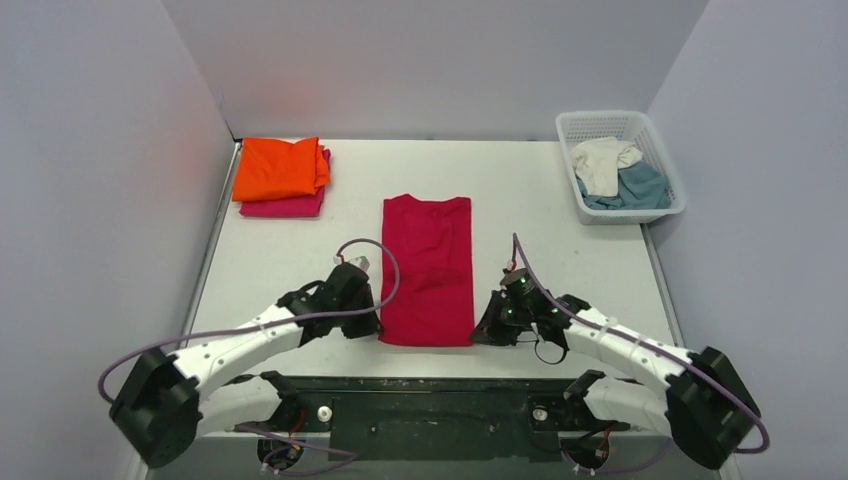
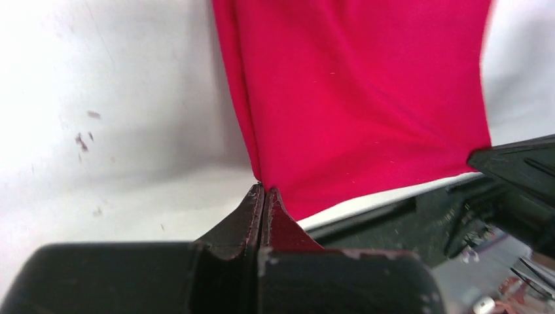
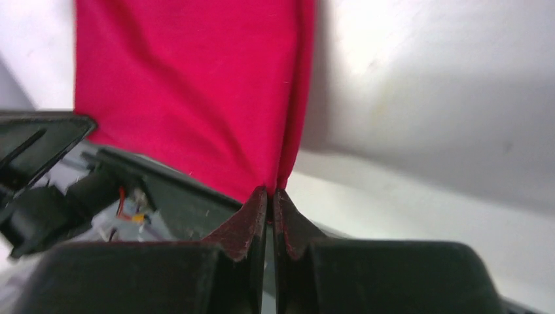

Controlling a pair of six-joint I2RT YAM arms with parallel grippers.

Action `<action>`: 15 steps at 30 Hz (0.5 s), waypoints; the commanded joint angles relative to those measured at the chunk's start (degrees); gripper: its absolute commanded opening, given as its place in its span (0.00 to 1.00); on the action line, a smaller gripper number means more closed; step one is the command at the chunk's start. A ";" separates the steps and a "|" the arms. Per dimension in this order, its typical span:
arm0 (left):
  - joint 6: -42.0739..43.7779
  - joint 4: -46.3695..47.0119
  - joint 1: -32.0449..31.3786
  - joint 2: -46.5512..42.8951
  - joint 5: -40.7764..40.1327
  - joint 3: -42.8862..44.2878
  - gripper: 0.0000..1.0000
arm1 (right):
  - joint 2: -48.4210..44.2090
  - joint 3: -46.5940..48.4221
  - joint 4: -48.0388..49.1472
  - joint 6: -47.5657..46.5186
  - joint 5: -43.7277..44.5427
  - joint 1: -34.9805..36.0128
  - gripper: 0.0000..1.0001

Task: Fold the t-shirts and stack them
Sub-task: Fold the long partially folded tshirt into a neat square

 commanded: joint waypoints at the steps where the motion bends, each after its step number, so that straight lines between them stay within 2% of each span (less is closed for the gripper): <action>1: -6.90 -9.12 -3.87 -14.02 -2.48 -1.67 0.00 | -11.85 0.84 -11.12 1.49 -3.10 3.75 0.00; 4: -9.60 -10.90 -5.28 -20.96 0.11 -2.35 0.00 | -15.63 2.30 -13.73 2.90 -4.62 6.07 0.00; 7: -9.81 -13.76 -5.98 -26.73 -0.65 -0.40 0.00 | -18.72 4.33 -16.69 2.62 -3.85 7.16 0.00; 12: -7.61 -15.61 -5.93 -28.62 -3.30 4.81 0.00 | -19.22 9.75 -18.76 -0.57 -1.57 6.51 0.00; 15: -4.96 -15.71 -5.49 -26.69 -6.62 7.45 0.00 | -17.84 12.27 -18.75 -2.75 -2.70 2.42 0.00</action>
